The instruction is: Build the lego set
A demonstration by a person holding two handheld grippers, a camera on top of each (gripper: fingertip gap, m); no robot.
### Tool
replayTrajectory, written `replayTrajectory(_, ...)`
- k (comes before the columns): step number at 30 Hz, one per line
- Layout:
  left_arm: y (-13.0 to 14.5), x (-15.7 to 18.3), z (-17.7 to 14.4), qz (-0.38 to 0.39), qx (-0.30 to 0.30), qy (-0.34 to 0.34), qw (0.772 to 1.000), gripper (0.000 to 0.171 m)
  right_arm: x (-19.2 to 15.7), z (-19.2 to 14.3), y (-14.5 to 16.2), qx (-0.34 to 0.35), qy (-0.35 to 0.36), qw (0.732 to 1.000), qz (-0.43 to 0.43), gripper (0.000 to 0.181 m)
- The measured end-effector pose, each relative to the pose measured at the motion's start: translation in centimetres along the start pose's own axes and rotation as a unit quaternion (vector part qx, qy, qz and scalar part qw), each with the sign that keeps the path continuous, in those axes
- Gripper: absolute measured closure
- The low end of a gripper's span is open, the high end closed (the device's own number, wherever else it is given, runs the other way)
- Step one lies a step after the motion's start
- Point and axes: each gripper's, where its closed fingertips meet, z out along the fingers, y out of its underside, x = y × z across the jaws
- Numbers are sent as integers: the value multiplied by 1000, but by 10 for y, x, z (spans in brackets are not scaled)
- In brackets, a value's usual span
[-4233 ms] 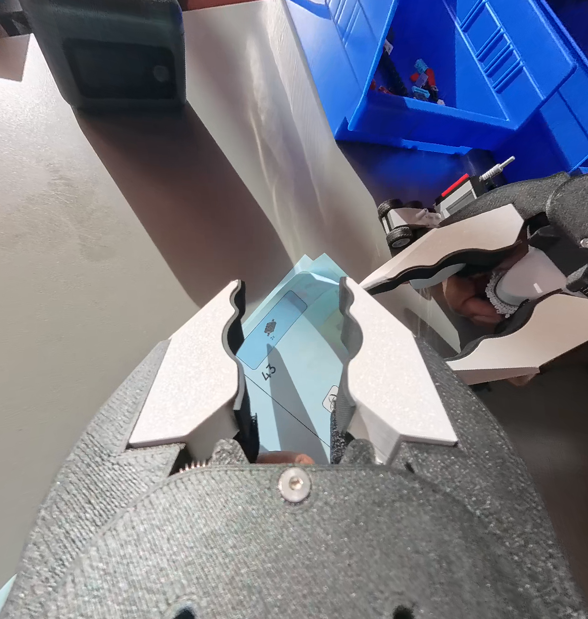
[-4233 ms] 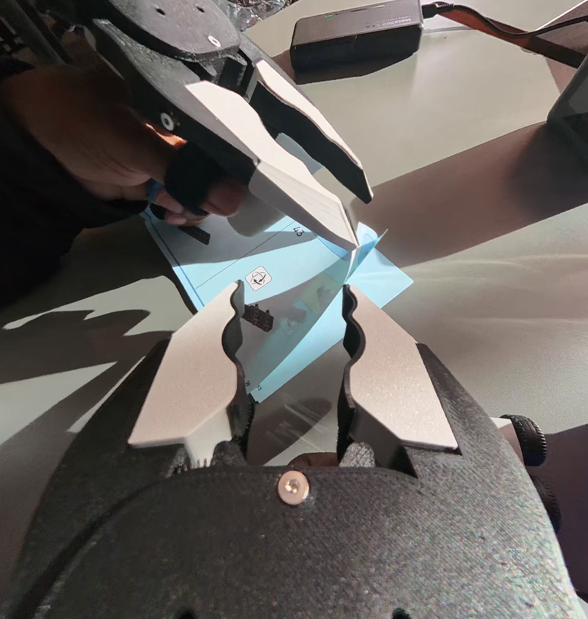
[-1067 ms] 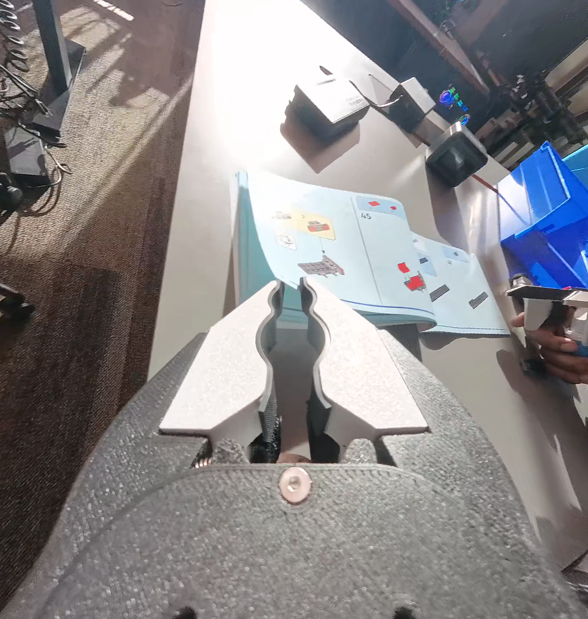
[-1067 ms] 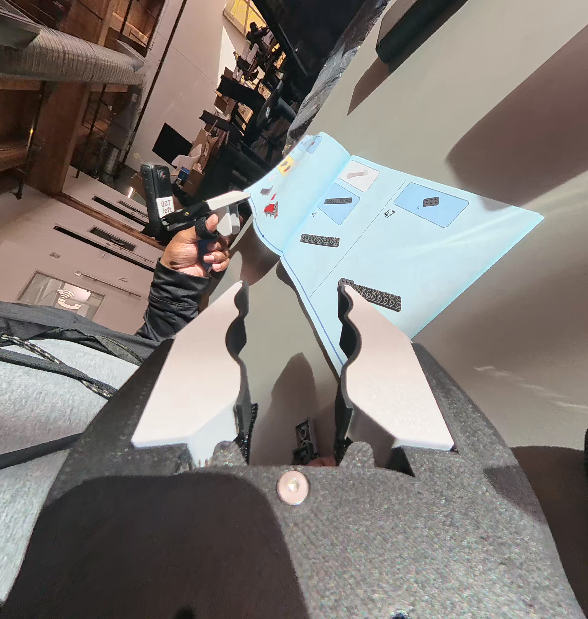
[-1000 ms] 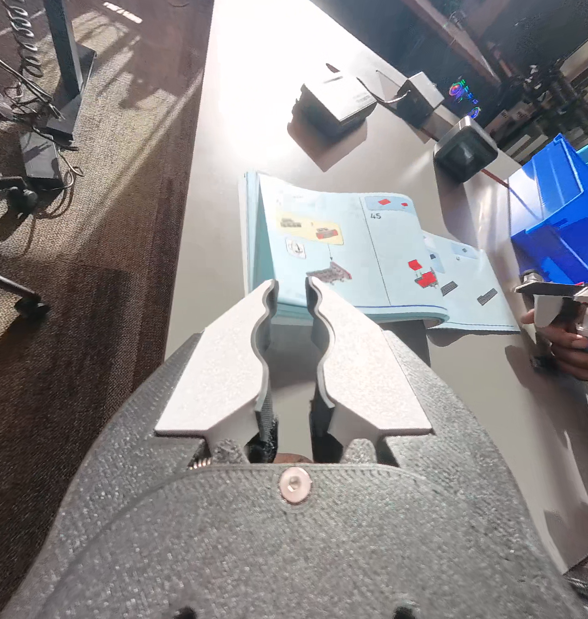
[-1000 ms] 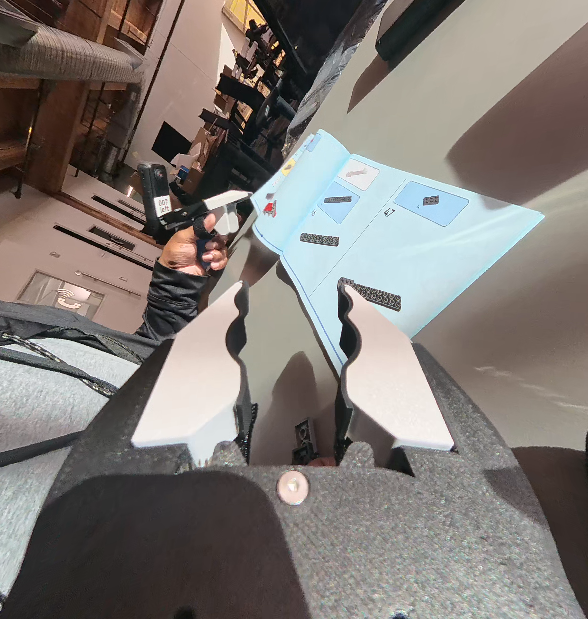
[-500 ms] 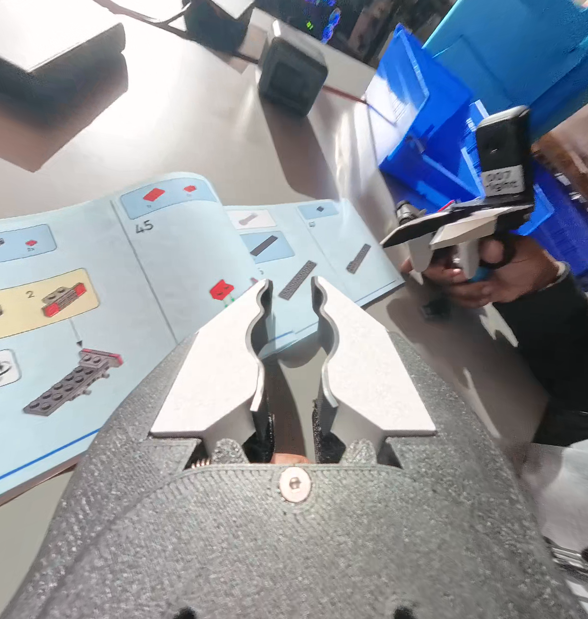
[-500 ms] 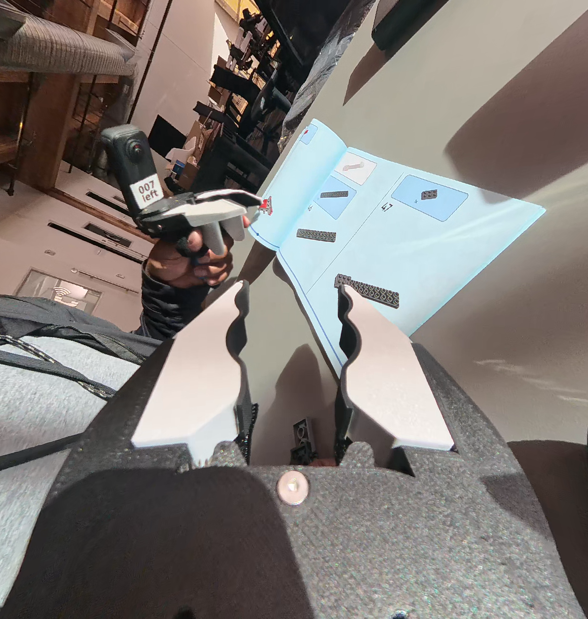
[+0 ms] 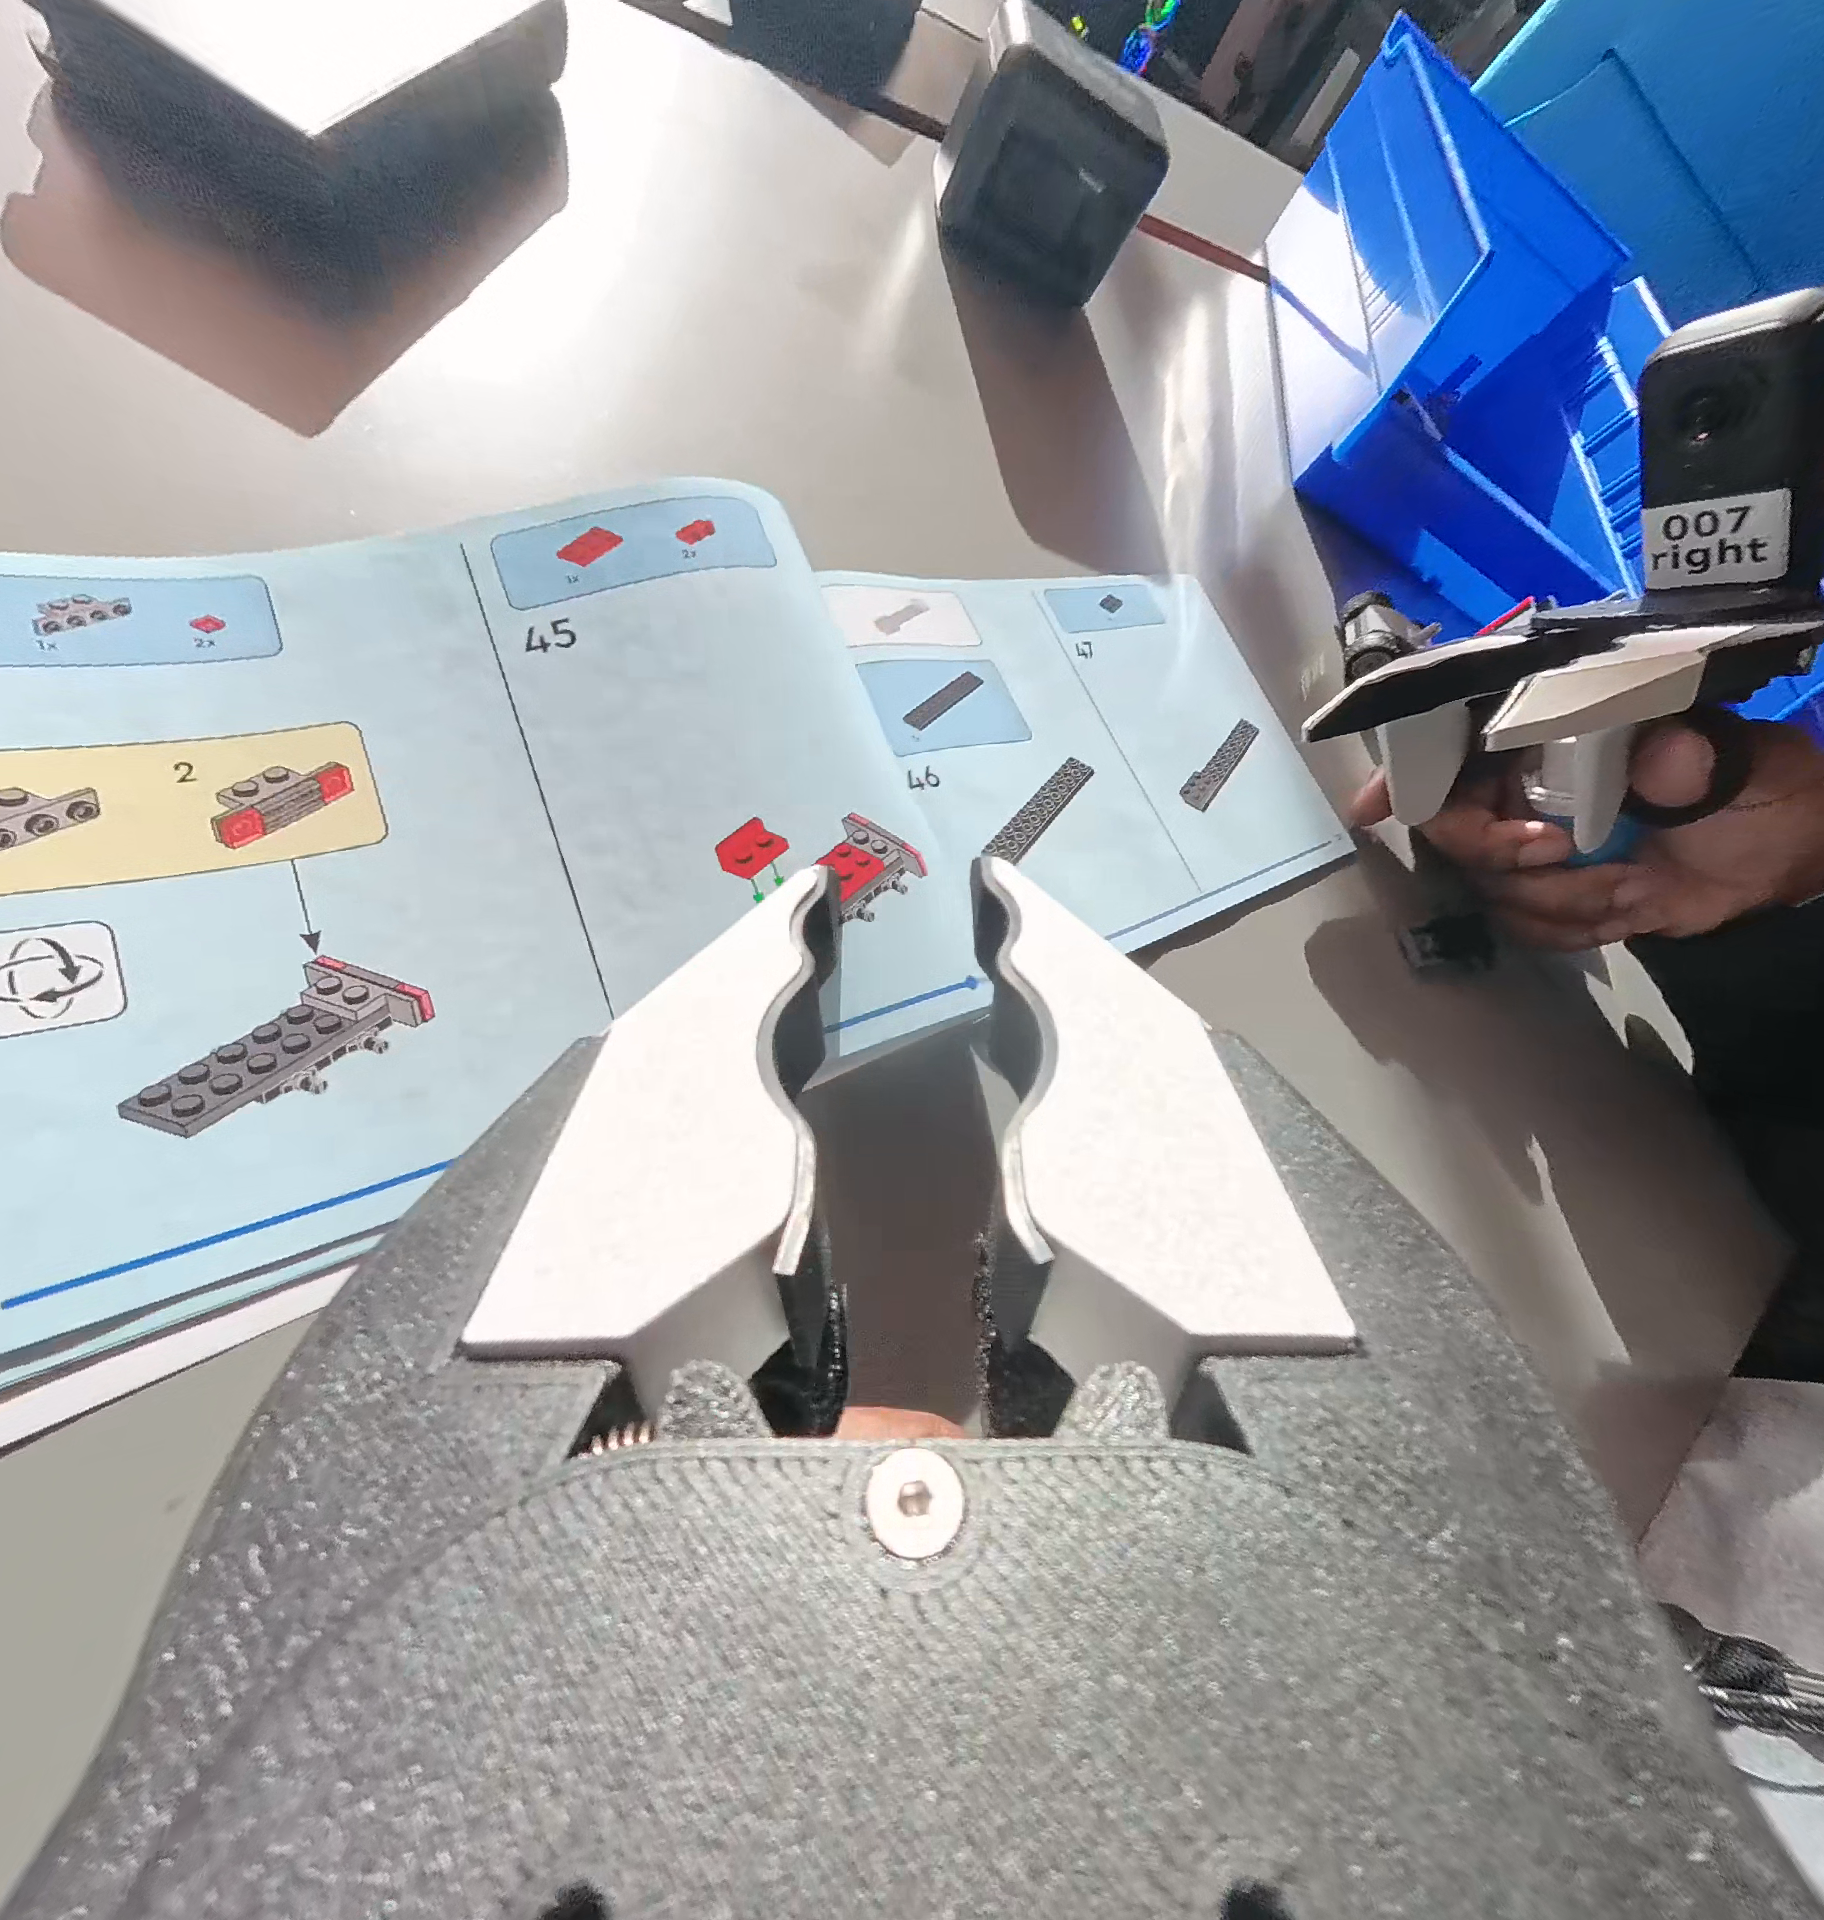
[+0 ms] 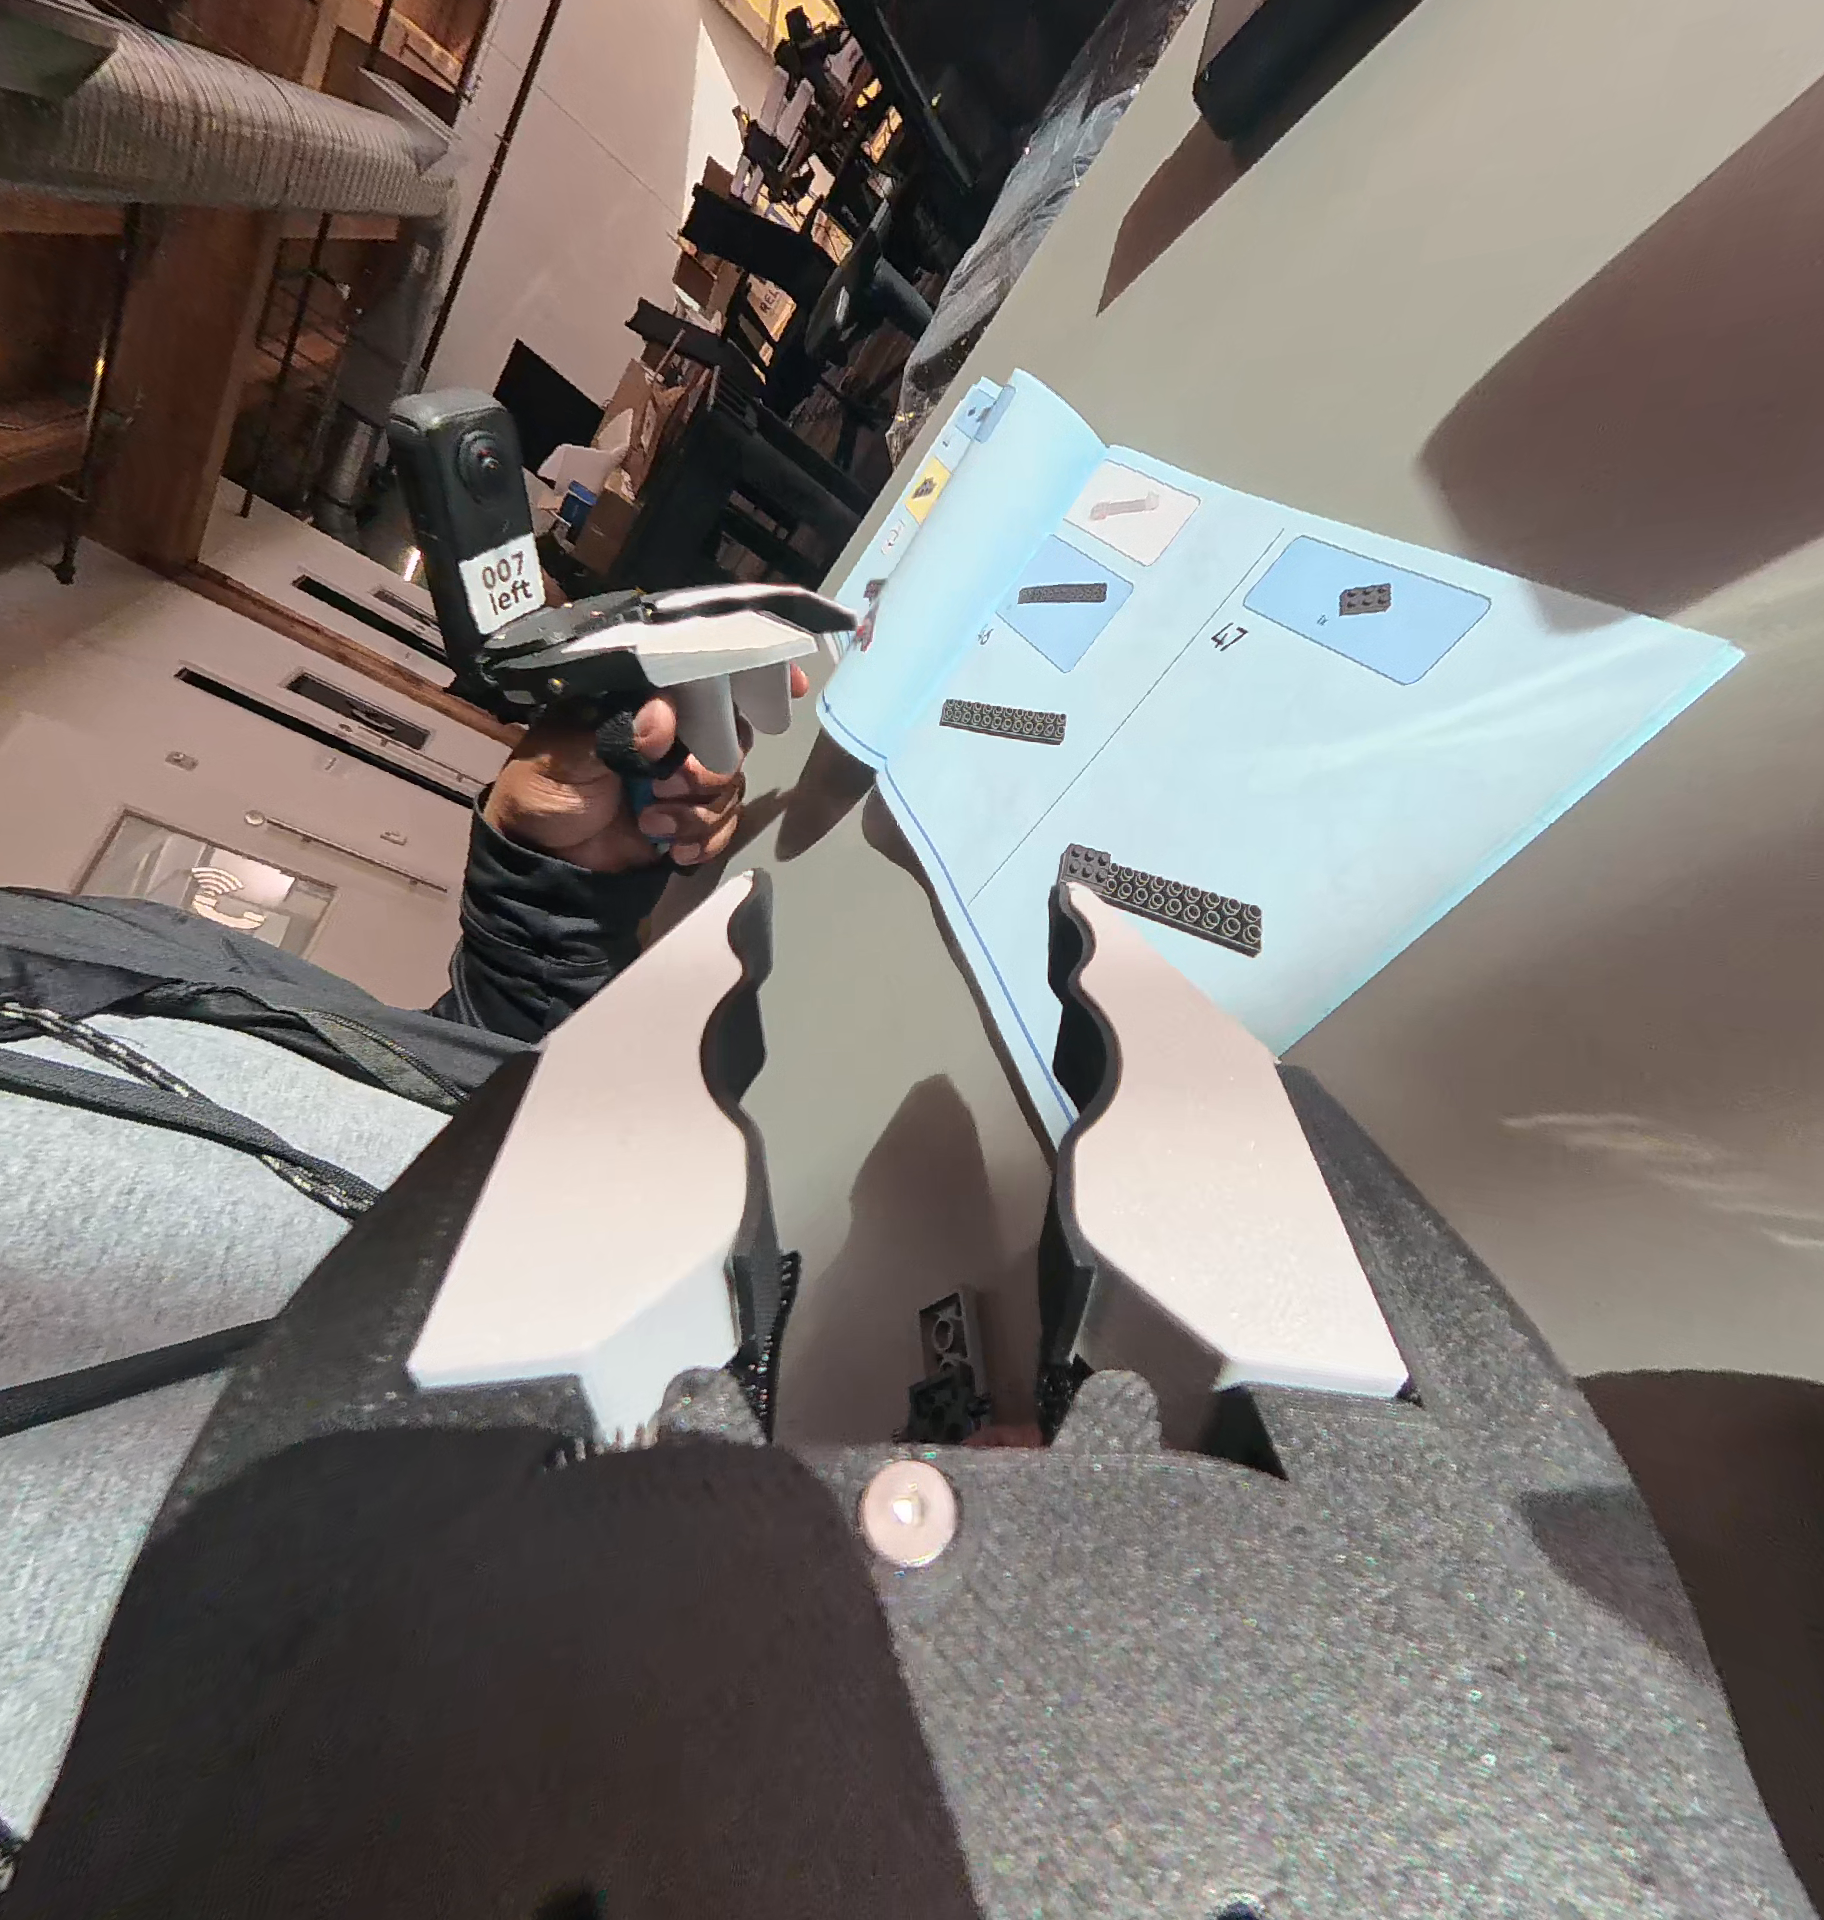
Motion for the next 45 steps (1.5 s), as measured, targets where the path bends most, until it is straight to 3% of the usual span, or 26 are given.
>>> replayTrajectory(6, -12, 24, -13, 19, 50, 62, 997, 140, -3, -1, 0, 2, -6, 1000, -8, 126)
replayTrajectory(11, -24, 64, -19, 29, 117, 147, 982, 135, -5, -1, 0, 2, -8, 1000, -15, 126)
replayTrajectory(14, -31, 100, -9, 23, 148, 209, 966, 132, -8, -3, -1, 11, -1, 999, -35, 126)
replayTrajectory(18, -30, 134, 18, 42, 147, 240, 959, 132, -18, -16, 1, 37, 33, 995, -91, 125)
replayTrajectory(22, -19, 149, 49, 80, 121, 232, 962, 131, -37, -56, -2, 112, 83, 973, -185, 125)
replayTrajectory(29, -15, 154, 67, 87, 97, 209, 969, 130, -38, -157, 13, 246, 215, 898, -294, 132)
replayTrajectory(32, -10, 151, 75, 107, 84, 171, 976, 131, -48, -186, 12, 313, 195, 884, -286, 135)
replayTrajectory(37, -5, 145, 86, 142, 66, 104, 982, 131, -34, -193, 4, 326, 186, 897, -233, 134)
replayTrajectory(45, -11, 135, 93, 108, 68, 79, 989, 134, -7, -186, -5, 298, 219, 911, -181, 147)
